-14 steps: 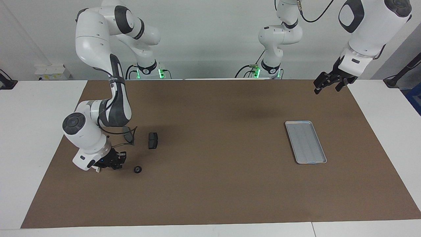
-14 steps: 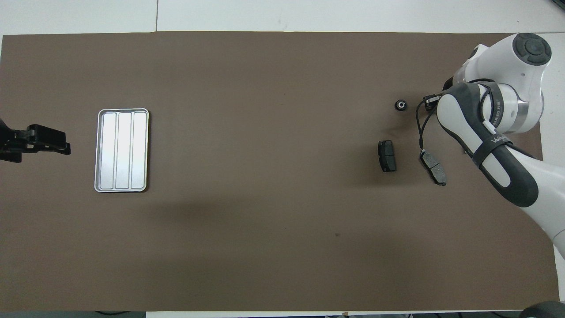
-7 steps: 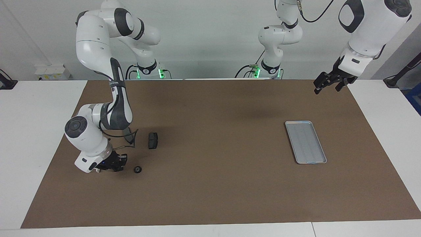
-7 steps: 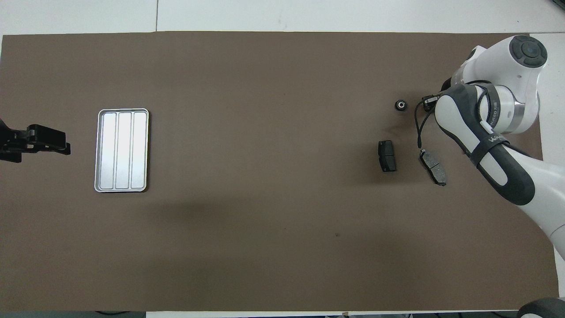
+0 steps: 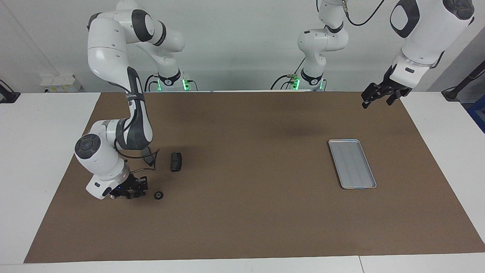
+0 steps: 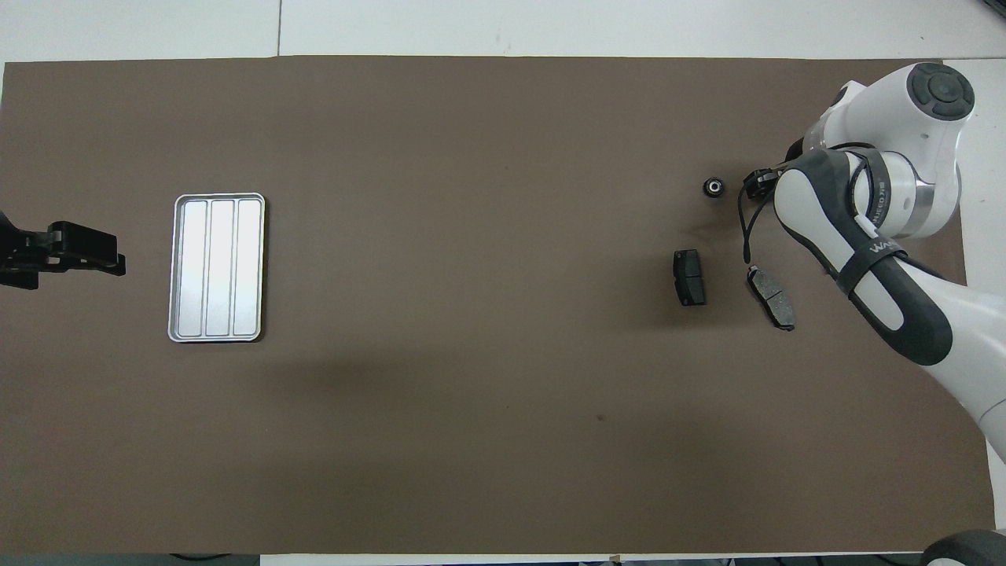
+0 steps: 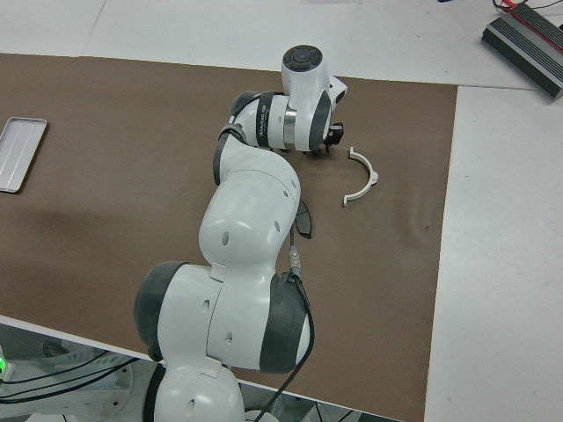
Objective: Place bearing gear from tray to pile
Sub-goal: 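Carry the bearing beside the other bearing near the white arc and release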
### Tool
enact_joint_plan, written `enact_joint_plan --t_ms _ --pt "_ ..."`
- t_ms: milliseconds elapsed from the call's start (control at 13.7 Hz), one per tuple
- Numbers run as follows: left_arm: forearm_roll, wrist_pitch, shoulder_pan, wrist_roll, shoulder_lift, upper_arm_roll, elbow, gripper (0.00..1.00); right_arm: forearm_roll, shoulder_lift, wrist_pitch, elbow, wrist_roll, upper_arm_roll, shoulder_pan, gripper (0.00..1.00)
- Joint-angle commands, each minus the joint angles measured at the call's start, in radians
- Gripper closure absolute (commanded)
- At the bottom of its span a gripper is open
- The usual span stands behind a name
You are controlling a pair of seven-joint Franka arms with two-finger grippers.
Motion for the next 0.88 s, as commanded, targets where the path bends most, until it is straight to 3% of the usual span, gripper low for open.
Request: enact_joint_plan --t_ms 0,365,584,803 --pt "-0.009 -0.017 -0.009 0.002 -0.014 0.009 -0.003 0.00 0.002 -0.024 0.010 -0.005 -0.012 0.011 -0.004 0.00" --pt "-0.009 -0.016 -0.009 0.002 -0.014 0.009 -0.003 0.00 0.010 -0.145 -0.081 -0.005 -0.003 0.011 0.022 0.00" --pt "-0.009 -0.017 -0.009 0.002 -0.014 0.009 -0.003 0.00 0.025 -0.259 -0.195 -0.005 -0.002 0.010 0.045 0.00" --pt "-0.009 -0.017 -0.009 0.002 -0.012 0.009 -0.003 0.00 0.050 -0.383 -0.324 -0.003 0.038 -0.044 0.104 0.00"
